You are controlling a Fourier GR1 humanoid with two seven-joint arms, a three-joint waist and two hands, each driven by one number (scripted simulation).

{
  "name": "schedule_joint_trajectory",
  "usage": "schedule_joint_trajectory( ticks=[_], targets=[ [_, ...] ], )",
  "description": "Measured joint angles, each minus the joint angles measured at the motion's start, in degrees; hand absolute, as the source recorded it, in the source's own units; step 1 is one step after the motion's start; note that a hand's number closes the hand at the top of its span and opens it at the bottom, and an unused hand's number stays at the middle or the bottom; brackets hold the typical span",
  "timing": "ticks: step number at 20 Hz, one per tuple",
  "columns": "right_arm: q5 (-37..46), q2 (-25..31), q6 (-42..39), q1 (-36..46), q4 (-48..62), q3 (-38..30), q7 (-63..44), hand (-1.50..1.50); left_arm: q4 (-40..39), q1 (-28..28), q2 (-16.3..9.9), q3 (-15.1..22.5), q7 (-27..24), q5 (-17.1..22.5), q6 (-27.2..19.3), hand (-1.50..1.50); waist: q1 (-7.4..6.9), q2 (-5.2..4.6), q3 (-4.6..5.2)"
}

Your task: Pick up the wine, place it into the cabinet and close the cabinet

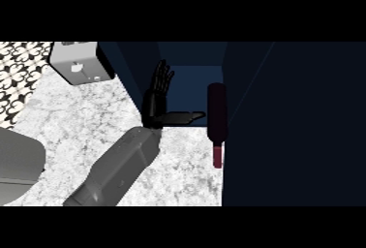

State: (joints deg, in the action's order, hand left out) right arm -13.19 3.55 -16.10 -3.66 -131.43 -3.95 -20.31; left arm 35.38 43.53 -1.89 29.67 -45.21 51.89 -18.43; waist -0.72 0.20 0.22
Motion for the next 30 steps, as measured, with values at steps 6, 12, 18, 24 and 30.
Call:
schedule_joint_trajectory(
  ticks=[6, 12, 18, 24, 30],
  targets=[
    [0.9, -0.4, 0.4, -0.2, -0.3, 0.5, 0.0, -1.5, 21.3, -10.3, -6.7, 5.8, 7.3, -3.2, -3.8, -1.5, -0.87, 0.43, -0.21],
    [1.6, -1.0, 0.8, -0.5, -2.4, 2.4, -1.1, -1.5, 43.9, -20.9, -14.3, 9.0, 13.1, -6.4, -8.9, -1.5, -0.49, 0.29, -0.25],
    [3.0, -1.1, 1.6, 1.3, -2.7, 4.0, -3.0, 1.5, 61.3, -29.2, -19.1, 10.1, 18.9, -10.4, -13.9, -1.5, 0.06, 0.05, -0.24],
    [3.2, 2.8, -3.8, 0.4, -2.3, 5.1, -2.5, 1.5, 71.9, -37.9, -22.4, 11.0, 19.4, -13.8, -16.3, -1.5, 0.13, -0.01, -0.24],
    [-0.7, 7.2, -10.9, -2.3, -4.9, 8.9, -5.0, 1.5, 80.3, -47.2, -27.7, 9.1, 18.1, -15.3, -17.7, -1.5, -0.05, 0.05, -0.23]
  ],
)
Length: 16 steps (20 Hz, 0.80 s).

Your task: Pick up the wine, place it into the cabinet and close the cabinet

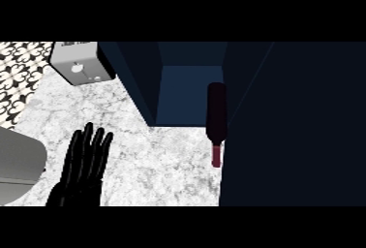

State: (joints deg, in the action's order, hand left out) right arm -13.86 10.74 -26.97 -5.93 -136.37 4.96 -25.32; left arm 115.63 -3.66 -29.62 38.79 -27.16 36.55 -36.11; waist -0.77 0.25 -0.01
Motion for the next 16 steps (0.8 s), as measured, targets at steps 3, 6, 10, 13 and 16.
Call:
schedule_joint_trajectory(
  ticks=[3, 6, 10, 13, 16],
  targets=[
    [-0.7, 0.0, -0.4, -1.4, -0.6, 3.9, -2.9, 1.5, 4.6, -5.1, -4.0, -3.0, -0.5, 0.7, 0.8, -1.5, -0.13, 0.05, 0.03],
    [-1.0, -0.9, -0.3, -2.3, -0.7, 7.9, -4.8, 1.5, 7.1, -10.4, -6.0, -6.5, -2.7, 2.1, 2.9, -1.5, -0.18, 0.04, 0.06],
    [-0.9, -3.4, 1.4, -2.8, -0.9, 14.4, -6.2, 1.5, 10.3, -17.4, -9.3, -12.6, -4.7, 5.3, 7.3, -1.5, -0.21, 0.05, 0.08],
    [2.0, -6.4, 4.7, -1.3, -1.1, 21.4, -9.4, 1.5, 11.1, -22.1, -11.1, -17.0, -6.2, 7.9, 11.4, -1.5, -0.32, 0.14, 0.11],
    [6.1, -8.5, 8.5, 1.9, -1.8, 26.6, -12.1, 1.5, 12.1, -26.4, -13.3, -22.1, -6.7, 10.8, 15.5, -1.5, -0.53, 0.21, 0.14]
  ],
)
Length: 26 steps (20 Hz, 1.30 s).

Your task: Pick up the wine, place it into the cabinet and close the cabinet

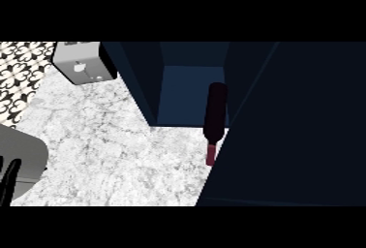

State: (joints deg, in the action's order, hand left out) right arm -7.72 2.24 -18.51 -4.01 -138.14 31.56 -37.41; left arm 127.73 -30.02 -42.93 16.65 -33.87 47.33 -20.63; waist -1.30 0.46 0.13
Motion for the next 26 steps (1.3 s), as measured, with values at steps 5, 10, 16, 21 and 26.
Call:
schedule_joint_trajectory(
  ticks=[5, 10, 16, 21, 26],
  targets=[
    [9.0, -1.2, 7.0, 6.8, 0.7, 7.1, -2.4, 1.5, 0.0, -5.9, -1.6, -6.9, -1.4, 3.2, 6.7, -1.5, -0.16, 0.03, -0.01],
    [14.2, -1.8, 15.9, 18.4, 7.3, 12.0, -2.6, 1.5, 0.2, -10.1, -2.6, -13.3, -1.4, 5.9, 12.8, -1.5, -0.6, -0.08, -0.01],
    [12.7, -2.1, 26.0, 33.2, 18.5, 10.8, -3.0, 1.5, -1.6, -12.9, -2.8, -20.2, -0.4, 9.2, 19.9, -1.5, -0.83, -0.27, -0.03],
    [9.4, -2.2, 30.6, 45.1, 29.8, 5.9, -1.1, 1.5, -1.6, -13.4, -2.1, -22.5, 1.7, 10.0, 22.4, -1.5, -0.87, -0.44, -0.06],
    [6.7, -2.2, 29.5, 52.6, 41.7, -0.1, 4.3, 1.5, -2.7, -13.8, -1.4, -25.2, 3.7, 11.0, 25.4, -1.5, -0.67, -0.55, -0.08]
  ],
)
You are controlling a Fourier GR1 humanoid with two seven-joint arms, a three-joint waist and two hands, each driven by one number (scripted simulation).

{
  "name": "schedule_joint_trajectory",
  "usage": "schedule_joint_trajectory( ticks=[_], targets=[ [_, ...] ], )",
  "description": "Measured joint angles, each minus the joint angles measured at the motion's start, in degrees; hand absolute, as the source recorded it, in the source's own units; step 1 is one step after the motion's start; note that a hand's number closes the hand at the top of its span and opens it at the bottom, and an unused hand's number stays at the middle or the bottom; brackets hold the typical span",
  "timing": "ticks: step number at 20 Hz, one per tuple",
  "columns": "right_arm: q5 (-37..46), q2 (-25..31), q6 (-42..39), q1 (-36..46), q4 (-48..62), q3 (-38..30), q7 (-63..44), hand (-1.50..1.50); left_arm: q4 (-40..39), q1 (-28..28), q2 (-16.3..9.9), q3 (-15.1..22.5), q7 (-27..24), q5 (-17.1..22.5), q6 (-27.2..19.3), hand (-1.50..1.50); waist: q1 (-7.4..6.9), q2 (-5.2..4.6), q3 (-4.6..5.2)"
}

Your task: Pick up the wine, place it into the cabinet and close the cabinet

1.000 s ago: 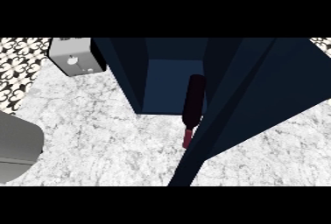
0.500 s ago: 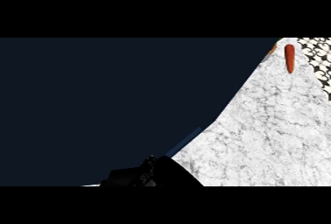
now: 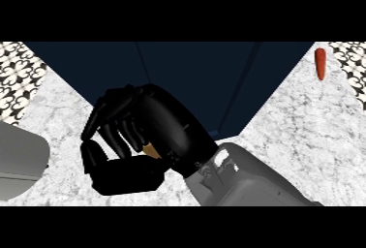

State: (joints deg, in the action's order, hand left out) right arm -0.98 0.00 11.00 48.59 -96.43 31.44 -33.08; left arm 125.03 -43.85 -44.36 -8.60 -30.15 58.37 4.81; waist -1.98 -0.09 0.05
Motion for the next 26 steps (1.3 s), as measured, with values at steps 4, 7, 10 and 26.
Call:
schedule_joint_trajectory(
  ticks=[4, 7, 10, 26],
  targets=[
    [0.0, 0.6, -2.5, 3.4, 7.4, -4.9, 3.9, 1.5, 2.0, 0.7, 0.2, -1.2, 3.6, 0.7, -0.7, -1.5, 0.47, -0.05, -0.04],
    [0.5, 1.1, -4.0, 4.0, 12.0, -7.6, 7.6, 1.5, 2.3, 2.1, 1.5, 0.5, 5.3, -1.0, -1.3, -1.5, 0.86, -0.05, -0.04],
    [0.1, 1.3, -6.3, 5.4, 16.1, -10.1, 10.8, 1.5, 2.8, 4.5, 2.0, 1.6, 8.1, -1.4, -2.8, -1.5, 1.05, 0.08, 0.07],
    [-1.3, 2.2, -15.2, 8.8, 27.1, -13.4, 25.0, 1.5, -0.7, 17.6, 7.8, 12.5, 12.3, -10.1, -10.8, -1.5, 0.52, 1.31, 0.92]
  ],
)
